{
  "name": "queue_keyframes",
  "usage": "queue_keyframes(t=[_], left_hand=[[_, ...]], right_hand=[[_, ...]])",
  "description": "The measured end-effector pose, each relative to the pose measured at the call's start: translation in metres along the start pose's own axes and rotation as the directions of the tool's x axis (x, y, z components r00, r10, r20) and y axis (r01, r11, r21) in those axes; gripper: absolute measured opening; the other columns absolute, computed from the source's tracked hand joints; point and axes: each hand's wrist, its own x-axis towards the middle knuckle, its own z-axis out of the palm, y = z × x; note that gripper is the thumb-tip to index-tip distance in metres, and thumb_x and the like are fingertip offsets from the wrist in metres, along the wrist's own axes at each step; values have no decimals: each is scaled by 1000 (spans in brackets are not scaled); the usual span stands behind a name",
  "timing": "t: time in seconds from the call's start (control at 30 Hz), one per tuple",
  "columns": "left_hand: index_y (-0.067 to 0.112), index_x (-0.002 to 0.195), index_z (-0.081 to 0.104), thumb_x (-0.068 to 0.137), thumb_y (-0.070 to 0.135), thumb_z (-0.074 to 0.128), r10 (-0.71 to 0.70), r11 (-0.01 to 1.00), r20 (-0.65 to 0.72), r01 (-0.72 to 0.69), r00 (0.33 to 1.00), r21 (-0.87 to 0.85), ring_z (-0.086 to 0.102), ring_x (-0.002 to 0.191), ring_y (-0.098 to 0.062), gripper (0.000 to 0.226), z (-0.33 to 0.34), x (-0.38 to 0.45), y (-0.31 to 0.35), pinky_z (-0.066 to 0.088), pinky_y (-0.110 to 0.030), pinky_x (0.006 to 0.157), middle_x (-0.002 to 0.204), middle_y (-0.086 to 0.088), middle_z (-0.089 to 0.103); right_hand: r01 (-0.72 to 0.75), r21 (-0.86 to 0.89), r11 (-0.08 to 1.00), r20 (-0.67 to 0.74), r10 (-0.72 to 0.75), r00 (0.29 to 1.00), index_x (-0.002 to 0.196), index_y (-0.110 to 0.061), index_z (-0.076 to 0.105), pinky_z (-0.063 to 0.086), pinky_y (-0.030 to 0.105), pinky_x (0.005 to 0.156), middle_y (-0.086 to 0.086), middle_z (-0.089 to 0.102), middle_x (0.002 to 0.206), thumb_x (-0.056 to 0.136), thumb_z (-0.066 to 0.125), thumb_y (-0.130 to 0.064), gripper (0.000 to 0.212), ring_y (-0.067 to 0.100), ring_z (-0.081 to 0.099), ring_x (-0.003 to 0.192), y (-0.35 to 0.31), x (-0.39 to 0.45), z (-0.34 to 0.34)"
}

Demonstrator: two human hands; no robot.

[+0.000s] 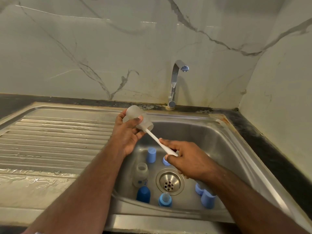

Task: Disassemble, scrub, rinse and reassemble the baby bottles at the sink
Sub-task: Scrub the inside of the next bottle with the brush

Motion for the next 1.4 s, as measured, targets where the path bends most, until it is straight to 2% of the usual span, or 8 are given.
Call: queue_keyframes(t=[0.2,0.4,0.57,0.7,1.07,1.13,1.23,1.4], left_hand=[[20,143,42,89,-1,69,-11,1000,6,11,1000,-5,67,113,-41,64,0,1,1,62,-45,72,135,-19,55],[18,143,44,90,0,69,-35,999,6,35,999,-28,69,111,-38,62,-1,1,2,62,-46,73,136,-21,57],[19,143,44,89,-1,70,-26,999,9,27,1000,-25,69,109,-39,63,1,0,1,62,-45,72,134,-20,57],[18,144,44,89,0,69,-33,999,-4,33,999,-22,68,111,-38,63,-1,0,2,62,-44,72,138,-21,56],[19,142,43,87,-3,71,8,1000,5,-8,1000,-20,69,109,-39,65,4,-2,3,62,-45,71,134,-18,55],[19,143,42,88,-5,69,27,1000,-8,-27,1000,-3,67,111,-38,65,3,-3,2,62,-43,68,133,-16,54],[21,145,41,89,-5,67,49,999,-21,-50,999,-15,65,113,-37,66,-1,-2,5,63,-43,69,131,-13,53],[22,144,41,89,-8,66,53,998,-15,-53,998,34,64,118,-40,68,1,-2,3,63,-52,78,134,-13,51]], right_hand=[[35,-129,991,-91,-47,995,152,-37,38,53,30,86,-7,58,136,98,54,-23,58,7,61,96,-2,2,3],[68,-164,984,-28,-73,997,151,-38,39,48,19,72,-9,60,123,99,53,-19,57,5,58,85,0,5,2],[57,-213,975,-102,-80,992,155,-36,31,48,30,90,-5,56,125,101,50,-22,59,11,54,103,-3,1,7],[103,-235,967,-37,-114,993,154,-38,32,45,24,82,-10,53,109,100,50,-20,60,8,52,94,-5,3,8],[0,-483,876,-100,-55,993,157,-37,13,51,33,72,-4,44,110,103,42,-18,65,19,55,85,-7,3,17],[3,-364,931,-41,-19,999,156,-36,25,51,30,76,-2,55,119,100,47,-18,63,16,59,91,-9,4,13],[32,-92,995,-15,-34,999,148,-39,44,46,15,64,-11,64,123,96,55,-18,57,0,60,76,-8,-2,3],[38,-363,931,-86,-74,994,155,-38,27,49,33,87,-3,54,121,103,46,-25,56,16,56,102,-7,-3,7]])
